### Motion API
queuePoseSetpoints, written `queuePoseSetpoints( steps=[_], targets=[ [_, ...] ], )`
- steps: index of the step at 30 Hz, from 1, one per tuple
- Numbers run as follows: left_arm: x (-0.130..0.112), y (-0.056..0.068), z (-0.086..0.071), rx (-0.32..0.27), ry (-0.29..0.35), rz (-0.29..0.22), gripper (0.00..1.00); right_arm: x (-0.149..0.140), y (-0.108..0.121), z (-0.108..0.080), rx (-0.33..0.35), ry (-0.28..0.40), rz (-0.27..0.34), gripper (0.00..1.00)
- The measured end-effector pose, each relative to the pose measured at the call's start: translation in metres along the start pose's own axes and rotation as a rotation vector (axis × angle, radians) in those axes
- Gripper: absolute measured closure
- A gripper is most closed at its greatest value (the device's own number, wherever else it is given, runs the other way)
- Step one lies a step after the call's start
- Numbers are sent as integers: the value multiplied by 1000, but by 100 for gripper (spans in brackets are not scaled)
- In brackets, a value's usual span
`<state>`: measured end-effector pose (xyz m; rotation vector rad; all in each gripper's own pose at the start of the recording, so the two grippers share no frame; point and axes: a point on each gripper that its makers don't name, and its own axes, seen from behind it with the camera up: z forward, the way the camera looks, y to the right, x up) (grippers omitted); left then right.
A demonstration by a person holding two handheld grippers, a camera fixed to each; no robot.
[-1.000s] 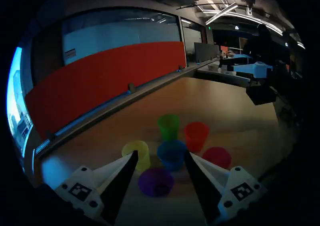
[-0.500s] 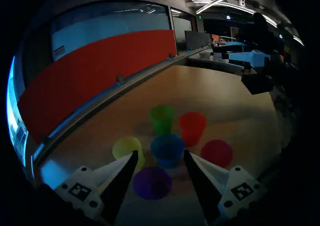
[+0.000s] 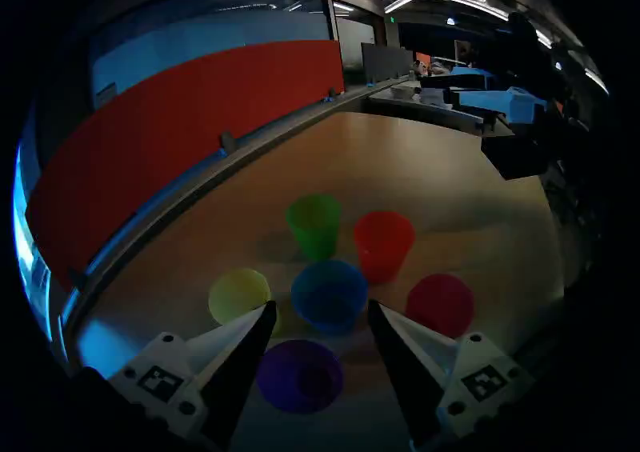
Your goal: Pour water
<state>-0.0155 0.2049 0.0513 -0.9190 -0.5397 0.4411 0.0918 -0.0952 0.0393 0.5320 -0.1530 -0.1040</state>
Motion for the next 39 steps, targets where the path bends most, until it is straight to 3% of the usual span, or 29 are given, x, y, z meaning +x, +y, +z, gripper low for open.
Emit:
queuePoseSetpoints(
  steps=[23,39],
  targets=[
    [-16,7,34,-39,-108,5,16,-2,3,7,5,-3,0,1],
    [-20,7,48,-25,-133,3,15,-5,5,9,9,-6,-1,1]
  ],
)
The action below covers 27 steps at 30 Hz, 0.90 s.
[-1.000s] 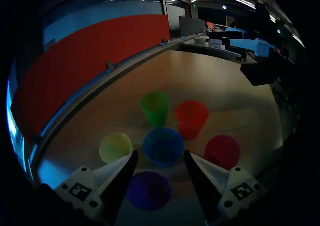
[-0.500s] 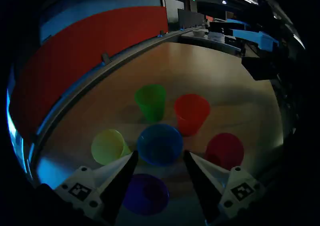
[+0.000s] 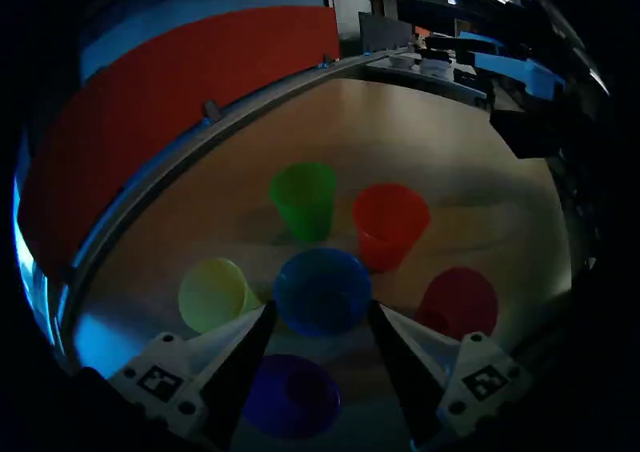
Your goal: Pour water
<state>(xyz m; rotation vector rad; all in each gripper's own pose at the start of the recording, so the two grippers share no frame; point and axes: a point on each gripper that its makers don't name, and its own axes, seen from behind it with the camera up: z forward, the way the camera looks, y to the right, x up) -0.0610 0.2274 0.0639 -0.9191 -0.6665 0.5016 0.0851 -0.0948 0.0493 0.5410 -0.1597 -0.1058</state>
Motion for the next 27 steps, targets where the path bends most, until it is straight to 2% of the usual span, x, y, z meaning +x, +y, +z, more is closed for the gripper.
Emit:
queuePoseSetpoints(
  steps=[9,17,27],
  targets=[
    [1,0,0,3,-13,-10,15,-3,0,1,3,-2,5,1],
    [-5,-2,3,9,-23,-47,14,-5,0,0,3,-3,6,1],
    [-8,-1,8,16,-46,-26,14,-7,2,-1,-2,-5,12,1]
  ],
)
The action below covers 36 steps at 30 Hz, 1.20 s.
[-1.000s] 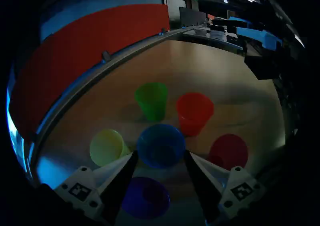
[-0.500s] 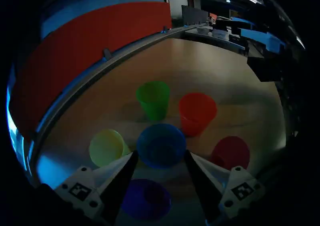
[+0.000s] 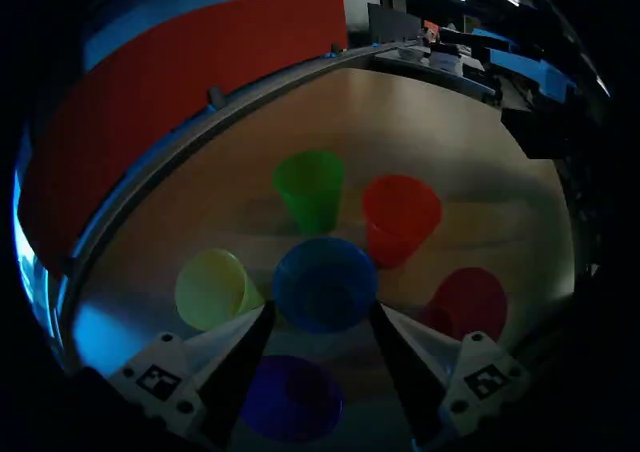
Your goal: Pour water
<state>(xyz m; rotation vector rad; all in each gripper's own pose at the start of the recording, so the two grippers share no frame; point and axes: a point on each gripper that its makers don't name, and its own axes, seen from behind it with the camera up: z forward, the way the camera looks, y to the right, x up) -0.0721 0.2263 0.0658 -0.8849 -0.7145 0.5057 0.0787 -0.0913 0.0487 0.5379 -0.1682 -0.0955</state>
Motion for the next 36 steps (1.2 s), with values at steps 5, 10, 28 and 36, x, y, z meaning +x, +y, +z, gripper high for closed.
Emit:
queuePoseSetpoints(
  steps=[5,10,28,36],
  targets=[
    [0,1,3,-2,-9,1,14,-3,-1,1,3,-5,0,1],
    [0,1,6,-2,-13,3,14,-4,0,2,4,-7,-2,1],
    [1,2,17,-1,-19,7,14,-6,-1,4,8,-11,-1,1],
    [1,3,23,-1,-19,7,14,-8,0,4,8,-14,0,1]
  ],
)
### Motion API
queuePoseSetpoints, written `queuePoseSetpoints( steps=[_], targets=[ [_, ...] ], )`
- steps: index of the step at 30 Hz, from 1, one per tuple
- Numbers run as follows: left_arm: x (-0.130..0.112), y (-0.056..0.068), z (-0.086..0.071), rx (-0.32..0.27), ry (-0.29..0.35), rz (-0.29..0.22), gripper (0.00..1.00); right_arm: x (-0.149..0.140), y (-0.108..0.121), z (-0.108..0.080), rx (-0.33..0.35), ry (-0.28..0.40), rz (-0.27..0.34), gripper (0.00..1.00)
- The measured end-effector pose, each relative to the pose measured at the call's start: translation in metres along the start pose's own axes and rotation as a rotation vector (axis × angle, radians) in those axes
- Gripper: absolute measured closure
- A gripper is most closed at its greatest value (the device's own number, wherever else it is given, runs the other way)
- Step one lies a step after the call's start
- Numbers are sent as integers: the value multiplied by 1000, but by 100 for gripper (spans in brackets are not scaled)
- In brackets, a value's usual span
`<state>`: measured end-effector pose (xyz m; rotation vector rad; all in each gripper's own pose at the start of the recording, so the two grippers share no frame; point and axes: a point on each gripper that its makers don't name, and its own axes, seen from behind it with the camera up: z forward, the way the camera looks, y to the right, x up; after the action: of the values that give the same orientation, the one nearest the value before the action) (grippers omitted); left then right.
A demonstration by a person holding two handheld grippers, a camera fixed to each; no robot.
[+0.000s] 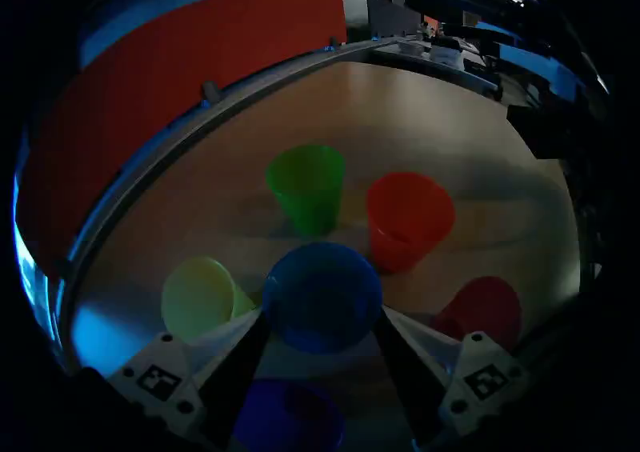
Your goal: Pour water
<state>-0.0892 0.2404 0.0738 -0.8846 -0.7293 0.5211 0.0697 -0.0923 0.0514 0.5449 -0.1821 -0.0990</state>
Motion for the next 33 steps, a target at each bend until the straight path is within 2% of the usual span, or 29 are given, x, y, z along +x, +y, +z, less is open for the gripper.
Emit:
queuePoseSetpoints(
  steps=[11,20,33],
  targets=[
    [-2,0,5,-2,1,2,14,-1,1,0,-1,-1,1,1],
    [1,0,6,-5,27,2,16,-2,2,0,-2,-4,2,1],
    [3,-2,2,-2,42,4,17,3,2,0,-3,1,-2,1]
  ],
)
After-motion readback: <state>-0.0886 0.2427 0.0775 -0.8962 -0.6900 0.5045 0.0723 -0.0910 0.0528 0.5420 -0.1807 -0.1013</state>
